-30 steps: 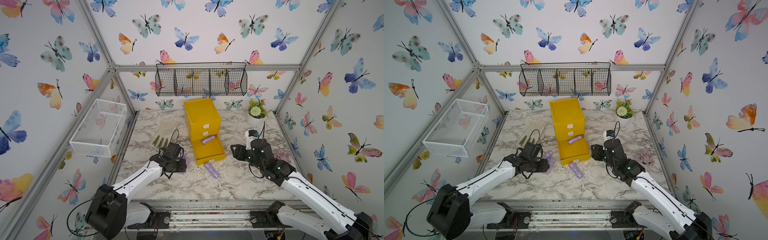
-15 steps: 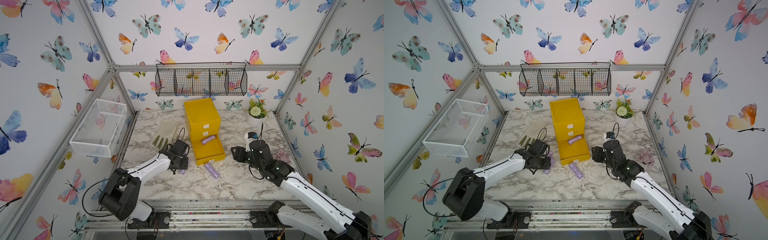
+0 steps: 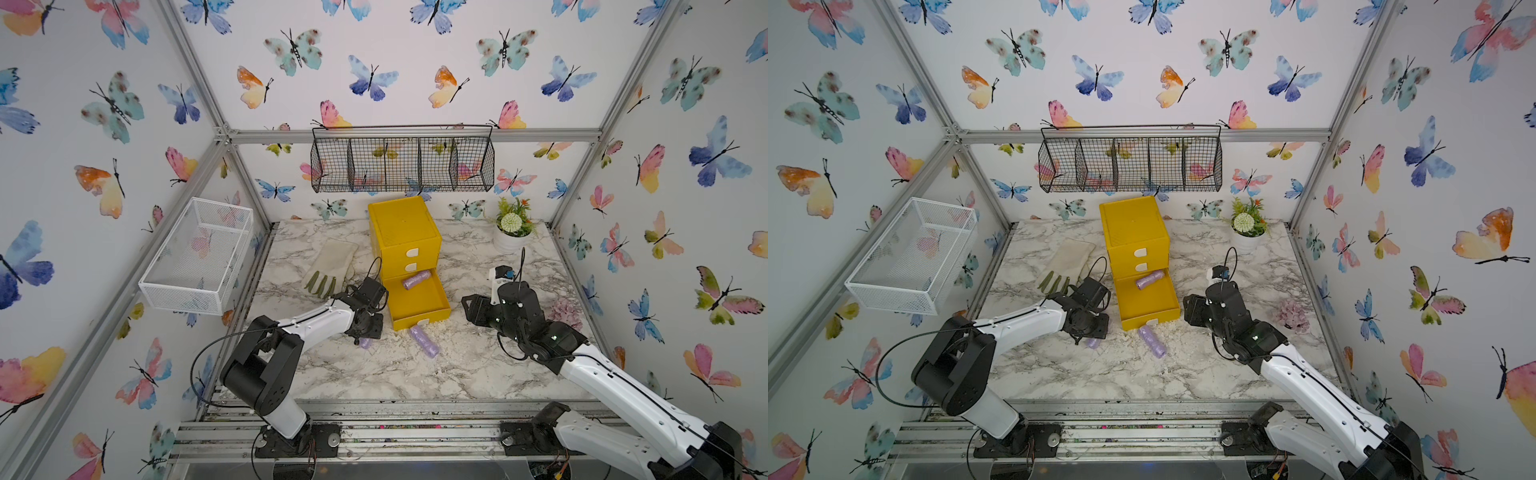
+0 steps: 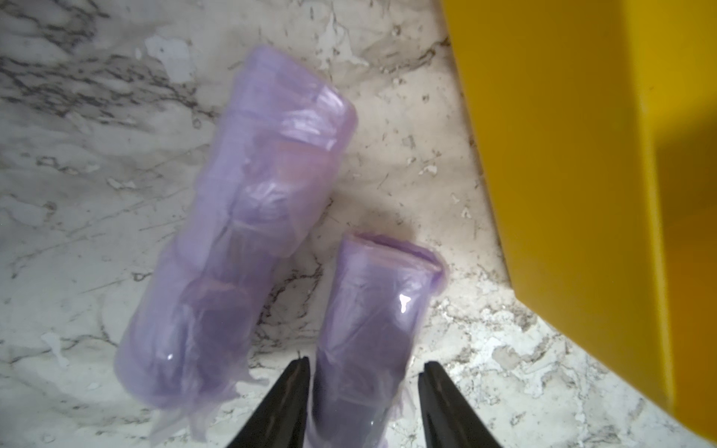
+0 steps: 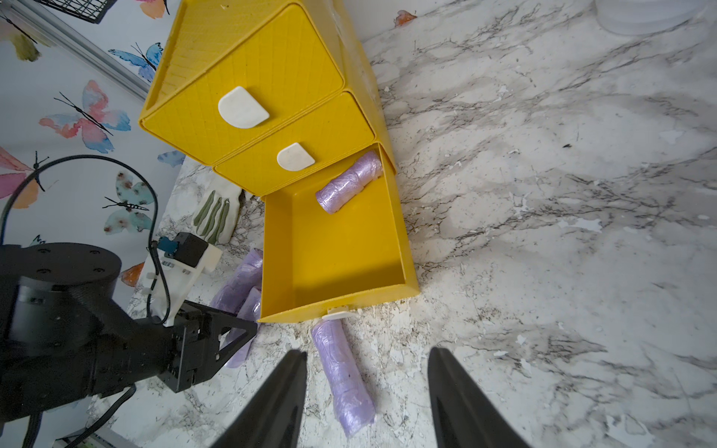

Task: Sort the rolls of trash bags by color and place them into the drawer
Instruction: Pick up the roll of trash bags from the center of the board.

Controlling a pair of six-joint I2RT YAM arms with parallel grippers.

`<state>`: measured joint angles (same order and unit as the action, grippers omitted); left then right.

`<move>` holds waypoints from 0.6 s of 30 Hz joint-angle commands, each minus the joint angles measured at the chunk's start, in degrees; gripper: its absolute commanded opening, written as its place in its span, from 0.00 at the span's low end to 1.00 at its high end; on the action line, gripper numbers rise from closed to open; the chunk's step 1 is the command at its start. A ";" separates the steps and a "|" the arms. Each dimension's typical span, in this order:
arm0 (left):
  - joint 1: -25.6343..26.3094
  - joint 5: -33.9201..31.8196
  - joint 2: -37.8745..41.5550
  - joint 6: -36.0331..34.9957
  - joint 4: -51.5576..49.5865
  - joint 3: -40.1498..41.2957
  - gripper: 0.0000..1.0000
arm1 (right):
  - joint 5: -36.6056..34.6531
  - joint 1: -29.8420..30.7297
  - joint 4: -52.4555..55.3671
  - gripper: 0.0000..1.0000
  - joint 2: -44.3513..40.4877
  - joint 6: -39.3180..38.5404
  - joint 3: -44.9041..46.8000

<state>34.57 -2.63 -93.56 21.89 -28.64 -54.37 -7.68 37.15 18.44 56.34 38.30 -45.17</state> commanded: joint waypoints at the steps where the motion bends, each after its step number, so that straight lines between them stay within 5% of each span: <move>1: 0.89 -1.13 -1.03 -0.62 -0.45 -0.67 0.49 | -1.01 -0.23 0.81 0.56 -0.17 0.46 1.12; 18: 2.50 -3.00 3.17 -0.05 -3.91 -0.69 0.27 | -1.72 -0.23 1.14 0.56 -1.03 0.28 1.22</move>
<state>36.27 -3.79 -93.76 21.82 -29.45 -54.54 -7.77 37.15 18.44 56.31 38.37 -44.62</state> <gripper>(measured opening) 0.282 0.556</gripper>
